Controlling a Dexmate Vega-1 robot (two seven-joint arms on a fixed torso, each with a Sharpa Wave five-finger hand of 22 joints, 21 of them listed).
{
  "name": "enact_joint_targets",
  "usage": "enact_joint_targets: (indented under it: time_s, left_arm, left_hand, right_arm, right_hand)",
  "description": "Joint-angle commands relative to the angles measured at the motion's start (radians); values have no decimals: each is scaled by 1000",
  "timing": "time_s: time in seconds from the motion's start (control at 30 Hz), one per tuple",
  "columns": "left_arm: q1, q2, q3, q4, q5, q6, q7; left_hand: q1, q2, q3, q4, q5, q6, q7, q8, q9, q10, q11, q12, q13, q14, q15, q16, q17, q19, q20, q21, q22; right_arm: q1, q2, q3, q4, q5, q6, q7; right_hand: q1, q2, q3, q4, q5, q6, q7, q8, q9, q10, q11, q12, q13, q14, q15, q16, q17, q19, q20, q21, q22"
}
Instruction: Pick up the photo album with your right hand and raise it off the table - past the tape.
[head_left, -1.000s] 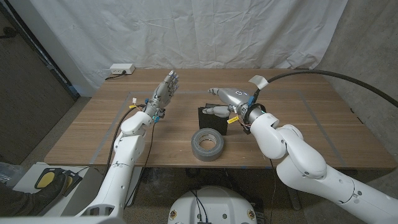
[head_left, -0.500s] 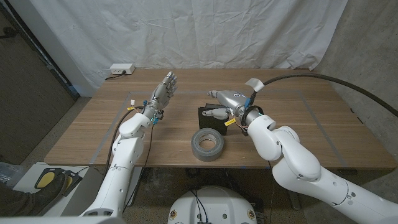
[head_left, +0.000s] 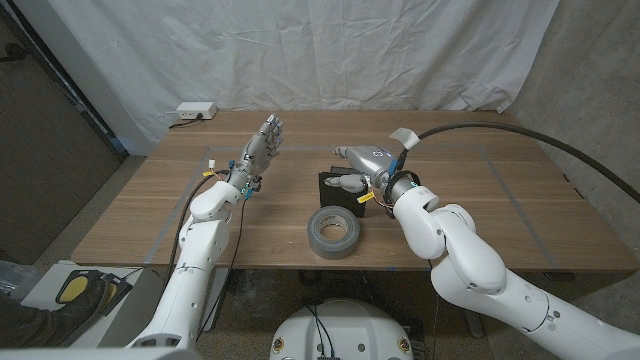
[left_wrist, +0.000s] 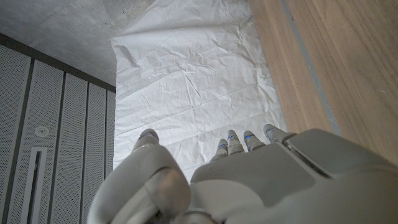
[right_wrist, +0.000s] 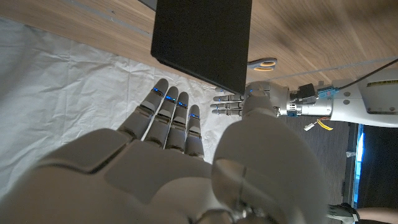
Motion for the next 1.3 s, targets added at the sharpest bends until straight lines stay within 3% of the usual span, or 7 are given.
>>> enact_joint_targets:
  time_s: [0.03,0.5,0.63,1.3]
  left_arm:
    - [-12,-1,-1,22,-4,-4,-9]
    - [-9,-1,-7,21,-2,4,-6]
    - [-11,-3,-6,24,-2,3,-6]
    - [-13,-12,9,35,3,1,-5]
  left_hand:
    - [10,-1,-3,-3,0,-8,6,-1,3,-10,2,1,5,-11,-2,1,1,-11,-60,-1,6]
    - [11,0,-5,-3,-1,-7,5,0,3,-9,1,2,5,-11,0,2,1,-11,-60,-1,6]
    - [11,0,-6,-3,-1,-8,5,0,3,-9,2,2,5,-12,0,2,1,-12,-60,-1,6]
    - [13,2,-9,-2,-2,-6,7,1,3,-11,6,2,5,-12,4,2,1,-13,-60,-1,6]
  right_arm:
    - [-1,26,-4,19,-64,8,49]
    - [2,52,6,30,-132,32,147]
    - [-2,58,13,30,-143,37,162]
    - [-39,58,48,22,-163,63,199]
  right_hand:
    - [20,1,6,-8,9,9,-2,6,6,10,-4,5,2,11,-1,9,3,10,2,5,2]
    - [42,6,10,-13,10,1,-6,1,6,2,-5,1,3,6,-4,4,6,9,0,2,3]
    - [45,6,9,-13,9,14,-6,5,7,15,1,5,3,16,-3,6,7,18,-1,4,3]
    - [54,14,6,-8,7,38,-16,10,8,34,-18,9,3,50,-23,15,11,39,-8,8,4]
